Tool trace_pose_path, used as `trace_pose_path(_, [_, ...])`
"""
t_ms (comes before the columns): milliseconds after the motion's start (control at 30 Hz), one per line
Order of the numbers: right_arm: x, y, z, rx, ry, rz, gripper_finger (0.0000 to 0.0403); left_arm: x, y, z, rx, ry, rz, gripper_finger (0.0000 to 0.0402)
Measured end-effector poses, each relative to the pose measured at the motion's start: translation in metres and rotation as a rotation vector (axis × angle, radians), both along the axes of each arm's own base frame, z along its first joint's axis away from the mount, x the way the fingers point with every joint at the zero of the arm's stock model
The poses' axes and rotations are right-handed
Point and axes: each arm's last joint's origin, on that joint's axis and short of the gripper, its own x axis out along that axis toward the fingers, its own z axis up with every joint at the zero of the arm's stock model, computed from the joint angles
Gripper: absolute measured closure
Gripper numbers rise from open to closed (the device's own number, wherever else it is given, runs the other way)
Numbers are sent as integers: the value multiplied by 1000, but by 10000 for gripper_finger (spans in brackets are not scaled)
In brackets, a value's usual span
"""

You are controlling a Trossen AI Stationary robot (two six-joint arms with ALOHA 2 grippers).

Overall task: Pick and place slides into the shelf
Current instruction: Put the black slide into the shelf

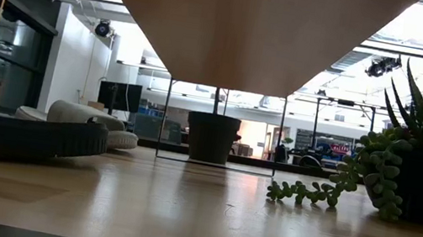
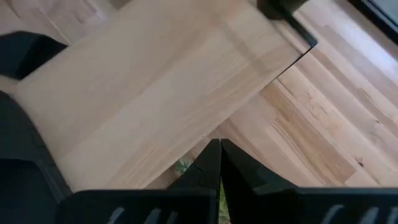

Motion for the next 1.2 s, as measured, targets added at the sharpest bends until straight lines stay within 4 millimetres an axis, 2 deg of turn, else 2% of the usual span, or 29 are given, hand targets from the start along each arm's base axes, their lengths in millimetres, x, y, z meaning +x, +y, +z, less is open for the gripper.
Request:
trace_pose_path(333, [-24,-10,26,2,-118,2,402,11,-45,-35,83,75,138,378])
trace_pose_path(567, [-28,-12,32,9,-162,5,402,22,-62,-54,108,74,239,378])
trace_pose_path(867, [-28,-12,32,20,-154,21,402,22,-64,-61,150,-131,335,378])
trace_pose_path(1200, [-28,-11,32,30,-143,41,402,18,-73,-69,120,-401,381,378])
